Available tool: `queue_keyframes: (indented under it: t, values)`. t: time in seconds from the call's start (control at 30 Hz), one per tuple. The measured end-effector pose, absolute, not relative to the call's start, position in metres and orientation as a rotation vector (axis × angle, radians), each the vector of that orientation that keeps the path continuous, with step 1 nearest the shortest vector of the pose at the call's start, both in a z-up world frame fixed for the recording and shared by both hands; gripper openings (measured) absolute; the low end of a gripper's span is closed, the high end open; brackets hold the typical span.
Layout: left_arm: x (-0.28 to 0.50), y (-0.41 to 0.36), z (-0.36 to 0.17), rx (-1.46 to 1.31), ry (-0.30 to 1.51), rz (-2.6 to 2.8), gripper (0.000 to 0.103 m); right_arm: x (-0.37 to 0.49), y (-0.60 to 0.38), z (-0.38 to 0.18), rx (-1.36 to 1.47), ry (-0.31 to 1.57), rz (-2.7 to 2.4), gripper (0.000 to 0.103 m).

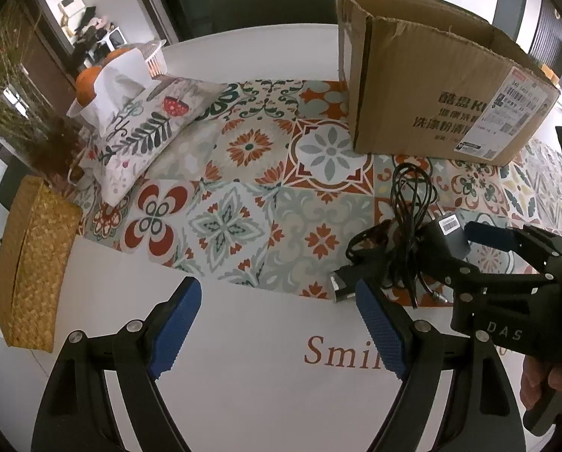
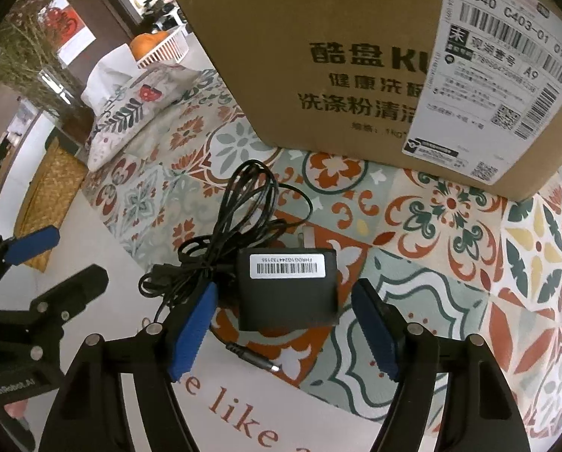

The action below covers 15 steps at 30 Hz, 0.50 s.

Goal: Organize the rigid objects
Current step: 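Grasp the black power adapter with the right gripper while the left grasps the black bar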

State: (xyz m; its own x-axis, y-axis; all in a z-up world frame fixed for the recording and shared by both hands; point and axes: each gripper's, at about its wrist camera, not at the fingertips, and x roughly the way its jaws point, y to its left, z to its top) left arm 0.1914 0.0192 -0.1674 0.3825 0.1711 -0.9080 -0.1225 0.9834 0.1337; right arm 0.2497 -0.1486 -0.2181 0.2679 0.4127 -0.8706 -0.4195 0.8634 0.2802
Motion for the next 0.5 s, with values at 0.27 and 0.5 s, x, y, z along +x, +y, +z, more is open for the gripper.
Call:
queue_keyframes:
  t: [0.27, 0.5]
  values:
    - [0.1882, 0.0129, -0.1664, 0.075, 1.160, 0.184, 0.084, 0.2460, -0.1528, -0.2206, 0.011, 1.167, 0.582, 0.065]
    - [0.1868, 0.0136, -0.1681, 0.069, 1.167, 0.190, 0.084, 0.2467, -0.1561, -0.2236, 0.054, 1.157, 0.575, 0.056]
